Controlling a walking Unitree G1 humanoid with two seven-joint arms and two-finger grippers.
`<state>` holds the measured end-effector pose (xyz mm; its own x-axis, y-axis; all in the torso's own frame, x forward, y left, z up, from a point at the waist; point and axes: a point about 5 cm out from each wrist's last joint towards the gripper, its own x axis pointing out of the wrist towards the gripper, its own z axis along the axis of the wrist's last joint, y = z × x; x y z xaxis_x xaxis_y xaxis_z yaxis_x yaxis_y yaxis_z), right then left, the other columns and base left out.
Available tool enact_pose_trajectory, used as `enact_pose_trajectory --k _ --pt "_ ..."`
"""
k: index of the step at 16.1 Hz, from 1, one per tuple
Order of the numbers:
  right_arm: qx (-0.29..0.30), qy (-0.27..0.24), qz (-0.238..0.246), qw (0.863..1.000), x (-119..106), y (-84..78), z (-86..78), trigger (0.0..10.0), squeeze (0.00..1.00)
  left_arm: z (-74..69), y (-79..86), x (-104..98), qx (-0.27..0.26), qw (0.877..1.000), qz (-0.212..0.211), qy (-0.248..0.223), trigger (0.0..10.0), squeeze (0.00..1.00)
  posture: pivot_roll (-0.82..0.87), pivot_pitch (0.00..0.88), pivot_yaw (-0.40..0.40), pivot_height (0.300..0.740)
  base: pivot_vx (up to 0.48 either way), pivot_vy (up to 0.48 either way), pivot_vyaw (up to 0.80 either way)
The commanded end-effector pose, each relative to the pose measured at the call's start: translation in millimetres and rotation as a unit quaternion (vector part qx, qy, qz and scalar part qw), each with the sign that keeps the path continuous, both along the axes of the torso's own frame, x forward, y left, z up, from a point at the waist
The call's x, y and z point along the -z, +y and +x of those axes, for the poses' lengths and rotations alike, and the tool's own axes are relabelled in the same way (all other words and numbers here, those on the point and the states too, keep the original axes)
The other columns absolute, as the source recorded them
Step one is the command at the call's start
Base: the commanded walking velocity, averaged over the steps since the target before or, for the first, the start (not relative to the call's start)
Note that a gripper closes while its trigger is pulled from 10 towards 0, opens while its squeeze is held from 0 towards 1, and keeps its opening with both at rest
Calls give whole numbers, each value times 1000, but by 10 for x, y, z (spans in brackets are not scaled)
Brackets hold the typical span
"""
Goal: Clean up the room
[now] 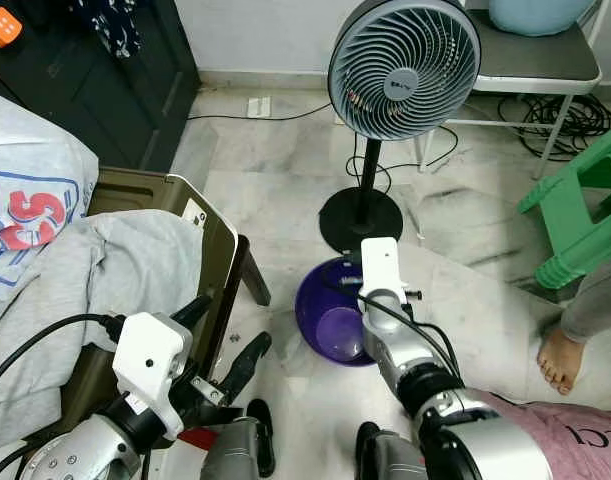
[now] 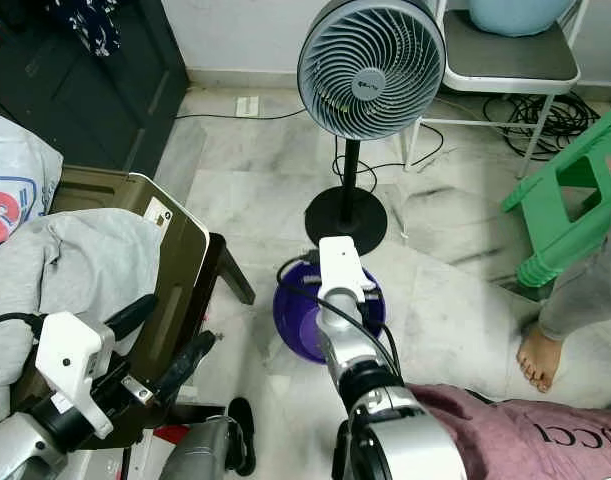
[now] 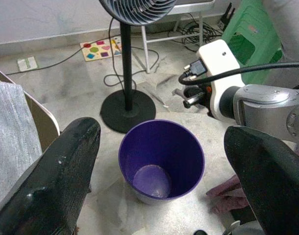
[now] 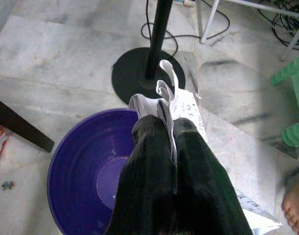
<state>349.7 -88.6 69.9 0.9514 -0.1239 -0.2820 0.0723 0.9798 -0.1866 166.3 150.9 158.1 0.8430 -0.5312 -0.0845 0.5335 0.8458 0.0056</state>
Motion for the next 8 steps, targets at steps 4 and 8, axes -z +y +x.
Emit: enact_pose_trajectory --k 4,8 --pt "0 17 23 1000 119 30 -72 10000 1000 -18 22 -1 -6 1000 9 6 10000 0 191 346 85 740 0 0 0" --pt "3 15 21 1000 115 15 -65 10000 1000 3 9 -2 -8 1000 7 4 10000 0 187 347 84 740 0 0 0"
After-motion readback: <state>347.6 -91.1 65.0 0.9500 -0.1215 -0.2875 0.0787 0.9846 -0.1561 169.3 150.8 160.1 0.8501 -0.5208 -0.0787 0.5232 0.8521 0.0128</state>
